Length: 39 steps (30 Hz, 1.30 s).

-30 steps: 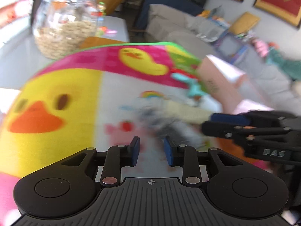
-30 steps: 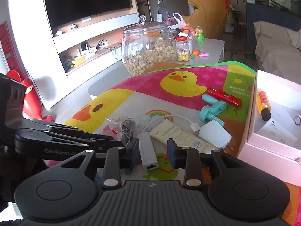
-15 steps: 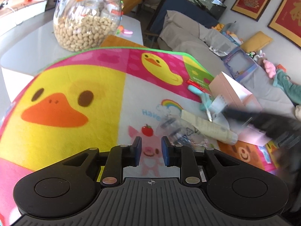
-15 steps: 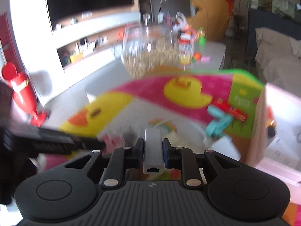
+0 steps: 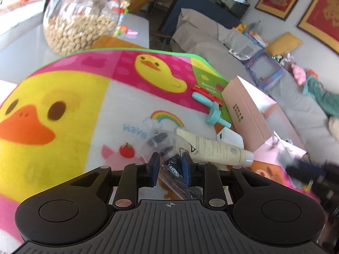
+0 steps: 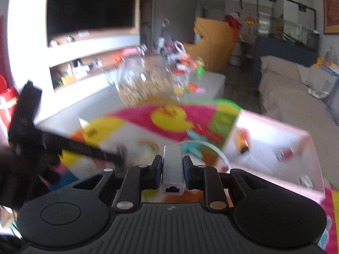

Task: Organize rigid objects
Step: 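Lift the ethernet adapter with the right gripper while the left lifts the clear bag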

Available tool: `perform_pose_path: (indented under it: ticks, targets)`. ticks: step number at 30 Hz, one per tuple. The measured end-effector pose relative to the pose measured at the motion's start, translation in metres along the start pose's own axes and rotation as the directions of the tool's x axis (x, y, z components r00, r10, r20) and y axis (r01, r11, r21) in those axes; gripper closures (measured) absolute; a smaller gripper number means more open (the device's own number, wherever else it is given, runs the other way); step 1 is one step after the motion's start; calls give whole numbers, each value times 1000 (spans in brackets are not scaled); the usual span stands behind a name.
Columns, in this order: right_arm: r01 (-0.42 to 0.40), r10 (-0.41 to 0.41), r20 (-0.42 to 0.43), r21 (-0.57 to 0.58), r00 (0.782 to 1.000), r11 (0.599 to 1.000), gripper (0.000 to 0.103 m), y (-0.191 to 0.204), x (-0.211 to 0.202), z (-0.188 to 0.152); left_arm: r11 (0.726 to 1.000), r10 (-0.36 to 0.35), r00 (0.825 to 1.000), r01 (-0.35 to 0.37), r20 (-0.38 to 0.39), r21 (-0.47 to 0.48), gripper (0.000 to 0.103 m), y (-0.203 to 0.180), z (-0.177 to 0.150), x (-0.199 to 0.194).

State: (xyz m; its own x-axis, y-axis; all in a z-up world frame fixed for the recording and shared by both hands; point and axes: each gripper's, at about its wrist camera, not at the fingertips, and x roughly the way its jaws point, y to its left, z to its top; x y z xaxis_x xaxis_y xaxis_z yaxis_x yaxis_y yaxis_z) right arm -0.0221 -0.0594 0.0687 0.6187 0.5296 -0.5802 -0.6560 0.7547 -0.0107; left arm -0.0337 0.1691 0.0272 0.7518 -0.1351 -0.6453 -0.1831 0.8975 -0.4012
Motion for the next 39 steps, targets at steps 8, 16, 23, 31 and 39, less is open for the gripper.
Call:
perform_pose_path:
  ticks: [8,16,23,31,39]
  targets:
    - [25,-18,-113,61,993,998,82,-6,22,-45,977,71,997,-71,11,202,73,-43,1,21]
    - [61,-54,-57,113,997,992,43,-17,8,-49,935,110,993,-115,34,334,70,-63,-8,30]
    - [61,-51,-93,102,994,993,43,-18,13,-59,967,58,998,-51,-21,248,64,-40,1,24]
    - [79,-69,-105,98,992,992,41,-16,19,-64,991,56,997,-50,-44,126,57,-34,7,33]
    - [78,-68,-96,104,993,992,41,-16,17,-66,1000,6,1000,-6,19,-19,57,-22,1,33]
